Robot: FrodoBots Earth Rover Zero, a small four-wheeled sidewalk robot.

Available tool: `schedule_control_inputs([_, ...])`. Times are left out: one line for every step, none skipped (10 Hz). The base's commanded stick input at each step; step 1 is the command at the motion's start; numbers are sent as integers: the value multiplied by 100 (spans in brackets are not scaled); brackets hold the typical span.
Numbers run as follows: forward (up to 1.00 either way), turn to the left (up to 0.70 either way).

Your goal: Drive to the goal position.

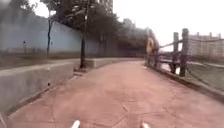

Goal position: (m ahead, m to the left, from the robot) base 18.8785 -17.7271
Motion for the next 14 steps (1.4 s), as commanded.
schedule_control_inputs([70,0])
schedule_control_inputs([70,0])
schedule_control_inputs([70,0])
schedule_control_inputs([70,0])
schedule_control_inputs([70,0])
schedule_control_inputs([70,0])
schedule_control_inputs([70,-12])
schedule_control_inputs([70,-26])
schedule_control_inputs([70,-35])
schedule_control_inputs([70,-35])
schedule_control_inputs([70,-10])
schedule_control_inputs([70,0])
schedule_control_inputs([70,0])
schedule_control_inputs([70,0])
